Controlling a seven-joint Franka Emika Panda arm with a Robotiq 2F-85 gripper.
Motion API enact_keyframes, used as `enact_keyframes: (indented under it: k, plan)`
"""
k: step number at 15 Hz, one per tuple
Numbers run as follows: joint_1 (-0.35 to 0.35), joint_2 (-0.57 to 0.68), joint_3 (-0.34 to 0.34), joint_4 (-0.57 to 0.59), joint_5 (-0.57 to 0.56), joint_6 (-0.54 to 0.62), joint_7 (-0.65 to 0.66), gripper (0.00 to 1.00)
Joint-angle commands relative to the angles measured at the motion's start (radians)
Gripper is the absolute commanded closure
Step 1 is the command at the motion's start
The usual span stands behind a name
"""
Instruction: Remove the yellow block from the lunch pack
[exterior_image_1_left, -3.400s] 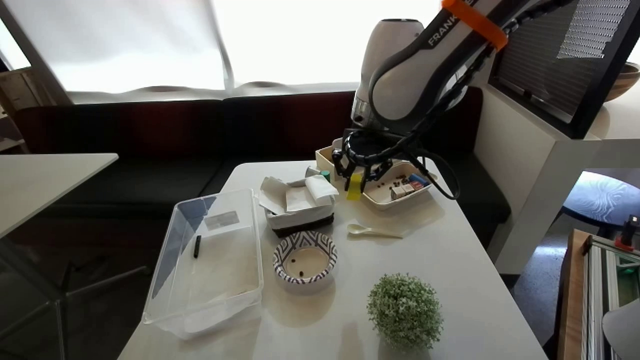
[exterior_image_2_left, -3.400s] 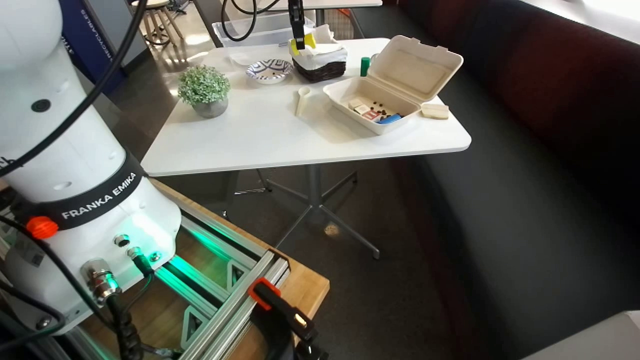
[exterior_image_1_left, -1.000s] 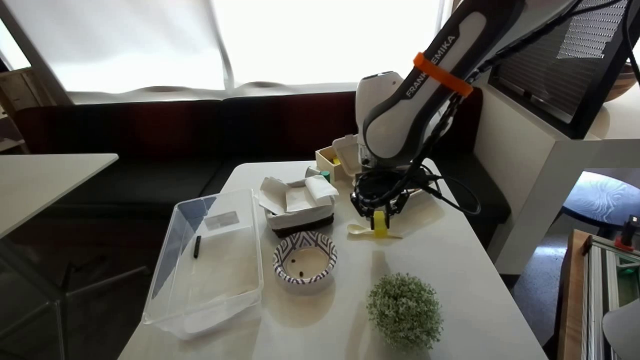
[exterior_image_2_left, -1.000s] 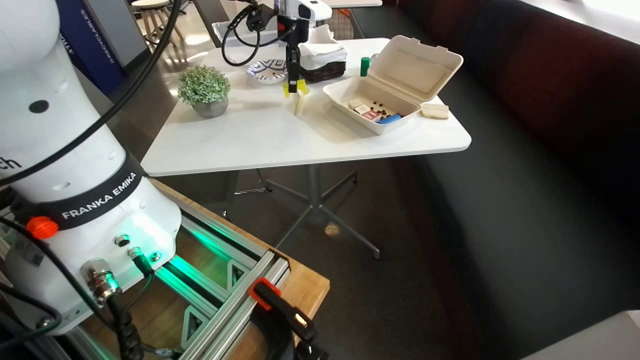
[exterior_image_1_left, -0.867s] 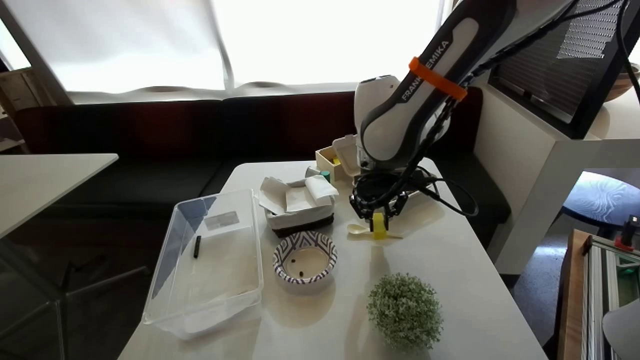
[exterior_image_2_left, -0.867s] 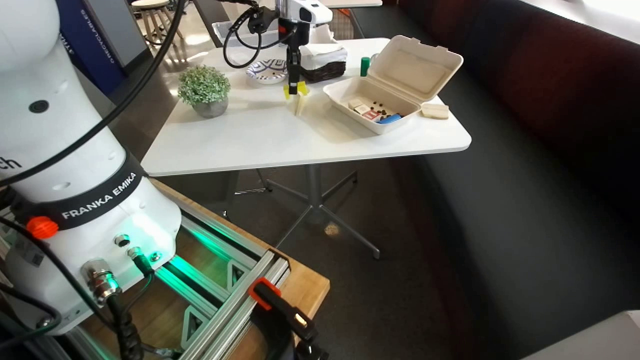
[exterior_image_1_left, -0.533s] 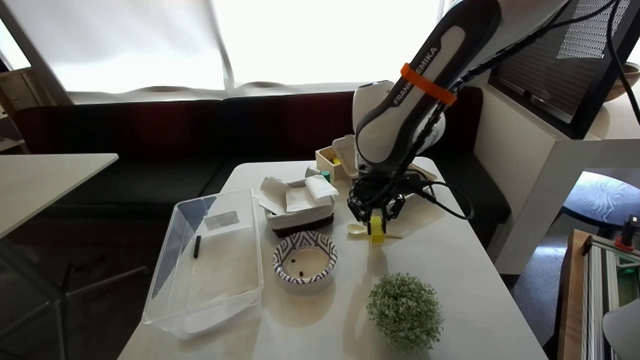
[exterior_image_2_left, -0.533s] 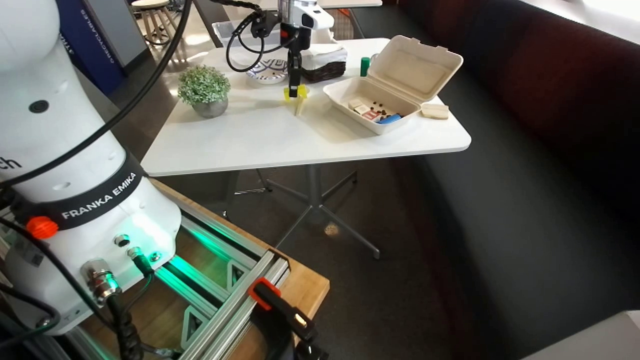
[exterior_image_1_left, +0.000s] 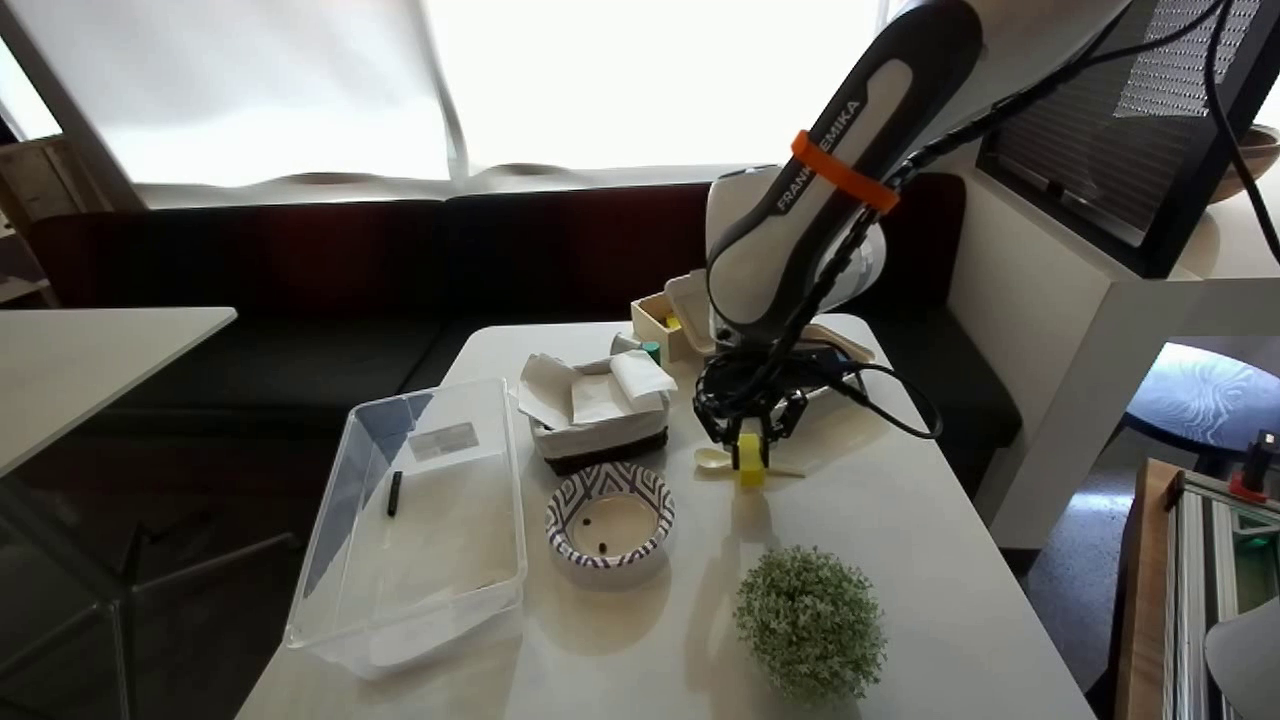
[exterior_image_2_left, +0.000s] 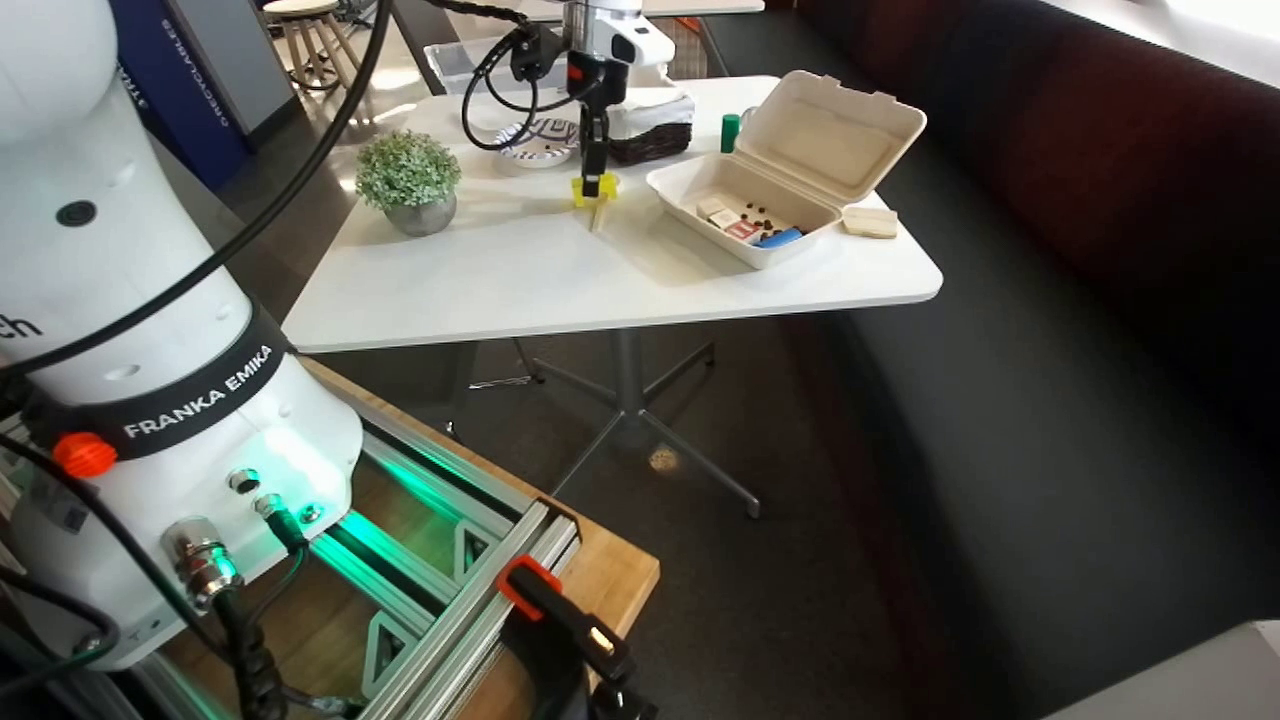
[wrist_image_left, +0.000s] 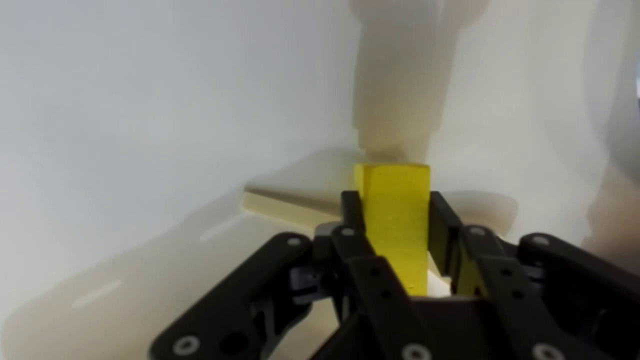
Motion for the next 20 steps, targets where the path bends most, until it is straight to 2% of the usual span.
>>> enact_keyframes:
  k: [1, 6, 7, 8, 13, 14, 18, 20]
  plan:
    - [-0.007, 0.023, 0.000, 0.018, 0.040, 0.018, -0.044, 0.91]
    - [-0.021, 0.038, 0.001, 0.036, 0.063, 0.009, -0.075, 0.91]
    - [-0.023, 0.040, 0.002, 0.038, 0.069, 0.009, -0.077, 0.51]
    - [-0.028, 0.041, 0.008, 0.040, 0.082, 0.002, -0.089, 0.40]
    - [-0.024, 0.005, 0.007, 0.027, 0.105, -0.025, -0.112, 0.05]
    - [-0.019, -0.016, 0.002, 0.017, 0.093, -0.036, -0.111, 0.00]
    - [0.010, -0.133, -0.018, -0.050, 0.020, -0.033, -0.113, 0.00]
    - [0.027, -0.223, -0.027, -0.098, -0.058, -0.032, -0.125, 0.00]
